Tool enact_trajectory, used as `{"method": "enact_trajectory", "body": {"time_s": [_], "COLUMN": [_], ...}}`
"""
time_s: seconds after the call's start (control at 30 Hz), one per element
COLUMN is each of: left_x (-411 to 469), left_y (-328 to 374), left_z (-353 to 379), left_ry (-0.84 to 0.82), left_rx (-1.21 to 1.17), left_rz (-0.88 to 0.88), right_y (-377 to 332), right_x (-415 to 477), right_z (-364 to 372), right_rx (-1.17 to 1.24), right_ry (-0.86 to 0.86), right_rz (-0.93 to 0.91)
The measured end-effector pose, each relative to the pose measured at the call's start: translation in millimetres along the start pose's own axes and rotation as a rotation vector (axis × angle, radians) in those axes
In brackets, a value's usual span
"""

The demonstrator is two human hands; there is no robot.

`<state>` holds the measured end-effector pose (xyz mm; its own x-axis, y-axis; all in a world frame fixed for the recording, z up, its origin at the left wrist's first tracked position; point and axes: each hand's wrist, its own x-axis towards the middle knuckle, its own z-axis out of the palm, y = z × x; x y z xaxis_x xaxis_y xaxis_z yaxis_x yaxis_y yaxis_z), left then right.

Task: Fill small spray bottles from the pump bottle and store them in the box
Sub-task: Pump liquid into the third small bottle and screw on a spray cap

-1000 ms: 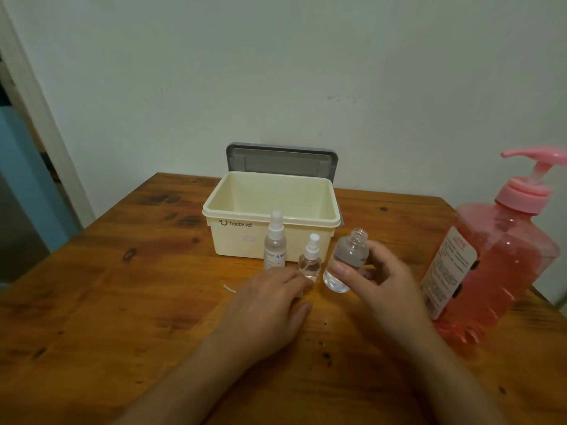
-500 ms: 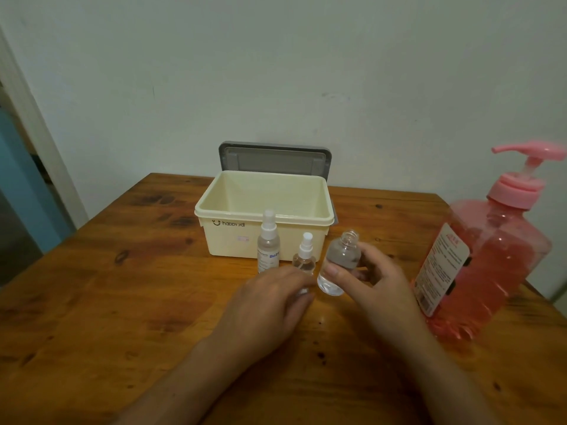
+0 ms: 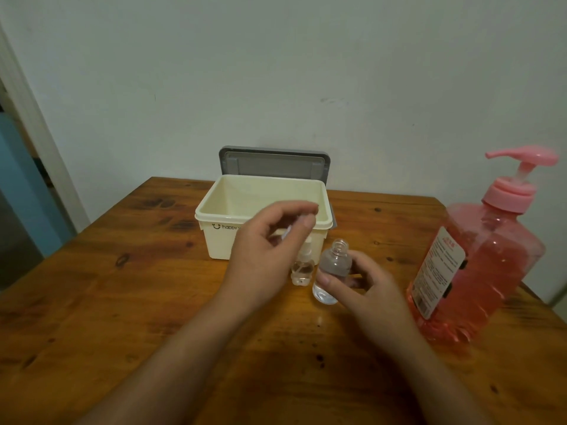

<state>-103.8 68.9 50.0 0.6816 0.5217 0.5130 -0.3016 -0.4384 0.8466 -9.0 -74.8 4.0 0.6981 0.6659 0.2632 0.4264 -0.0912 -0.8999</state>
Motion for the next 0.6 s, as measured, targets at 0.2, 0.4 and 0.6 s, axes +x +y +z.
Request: {"method": "enact_trajectory", "body": {"time_s": [0.2,0.4,0.6], "left_x": [22,38,40], "left_y": [26,45,52], "left_z": [3,7,17], "left_ry": [0.093,0.123,0.077], "left_rx": [-0.339,-0.571,-0.626], "left_rz": [-0.054,-0.060,-0.045], "right_y": [1,4,10], "right_x": [0,0,1], "right_z": [2,5,10], "right_rx": [-0.053,-0.112,-0.143], "right_ry": [-0.032,-0.056,-0.047], "right_rz": [0.070,0.084,0.057]}}
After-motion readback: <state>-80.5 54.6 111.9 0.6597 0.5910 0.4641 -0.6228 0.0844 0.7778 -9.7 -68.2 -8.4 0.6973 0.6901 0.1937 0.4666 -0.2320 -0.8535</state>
